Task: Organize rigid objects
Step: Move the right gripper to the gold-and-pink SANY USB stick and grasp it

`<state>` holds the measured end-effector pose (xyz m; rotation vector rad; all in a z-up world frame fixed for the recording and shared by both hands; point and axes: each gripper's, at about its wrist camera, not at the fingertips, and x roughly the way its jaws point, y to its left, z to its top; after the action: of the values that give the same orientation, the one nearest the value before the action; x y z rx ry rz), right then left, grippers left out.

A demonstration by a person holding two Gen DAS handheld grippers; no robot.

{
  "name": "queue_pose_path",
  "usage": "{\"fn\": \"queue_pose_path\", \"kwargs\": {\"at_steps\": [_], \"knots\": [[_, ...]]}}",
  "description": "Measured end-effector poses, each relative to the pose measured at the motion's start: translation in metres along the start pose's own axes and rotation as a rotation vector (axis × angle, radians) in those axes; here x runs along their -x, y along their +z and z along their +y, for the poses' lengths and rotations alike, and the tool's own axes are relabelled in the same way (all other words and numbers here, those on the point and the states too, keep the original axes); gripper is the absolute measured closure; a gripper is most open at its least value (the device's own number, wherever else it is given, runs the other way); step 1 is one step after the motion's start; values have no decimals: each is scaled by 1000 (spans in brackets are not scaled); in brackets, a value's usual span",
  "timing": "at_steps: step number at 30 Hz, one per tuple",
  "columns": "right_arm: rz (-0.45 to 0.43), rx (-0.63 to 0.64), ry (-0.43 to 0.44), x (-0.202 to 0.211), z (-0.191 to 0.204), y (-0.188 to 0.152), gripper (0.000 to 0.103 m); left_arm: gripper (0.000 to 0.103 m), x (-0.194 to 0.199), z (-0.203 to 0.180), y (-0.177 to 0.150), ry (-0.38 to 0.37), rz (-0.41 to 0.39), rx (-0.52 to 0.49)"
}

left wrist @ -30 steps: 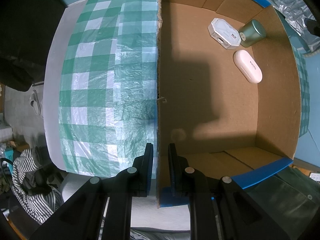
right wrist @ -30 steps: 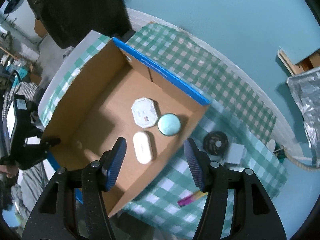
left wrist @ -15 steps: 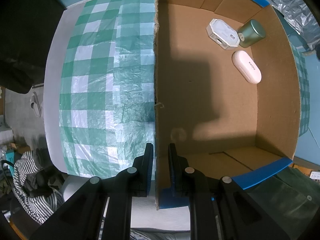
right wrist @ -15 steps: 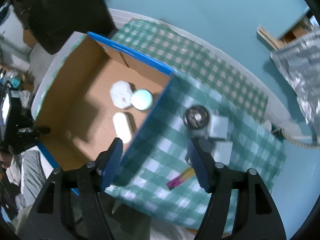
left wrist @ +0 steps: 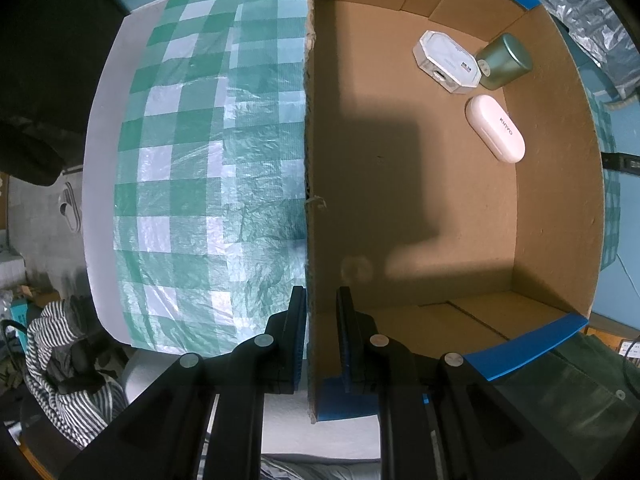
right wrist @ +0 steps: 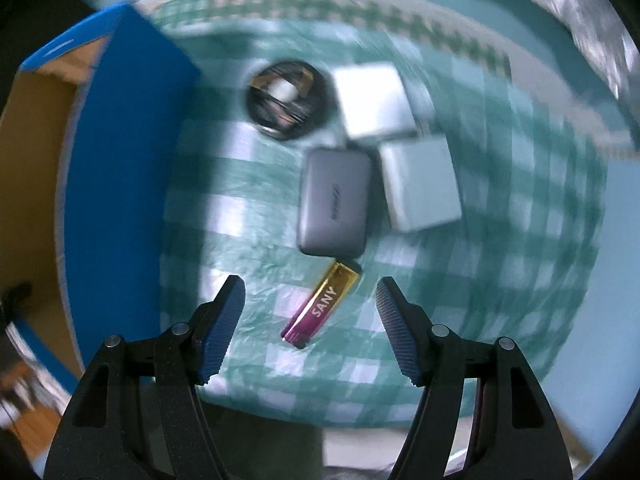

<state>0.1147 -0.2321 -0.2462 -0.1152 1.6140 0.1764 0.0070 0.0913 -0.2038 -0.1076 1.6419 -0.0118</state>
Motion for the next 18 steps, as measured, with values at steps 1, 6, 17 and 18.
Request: {"fn": "queue_pose_path", "kwargs": {"at_steps": [1,6,17,18], "knots": [[8,-34,12,-6,-5,0,34,88,0,0,0,1,0,-1],[55,-181,68,-35,-27,-5,34,88,0,0,1,3,1,3],[65,-223,82,-56,-36,-15,52,88,-2,1,2,2,3,9],[64,-211,79,-55,-35,-16,54,88,-3,1,2,2,5,9]]}}
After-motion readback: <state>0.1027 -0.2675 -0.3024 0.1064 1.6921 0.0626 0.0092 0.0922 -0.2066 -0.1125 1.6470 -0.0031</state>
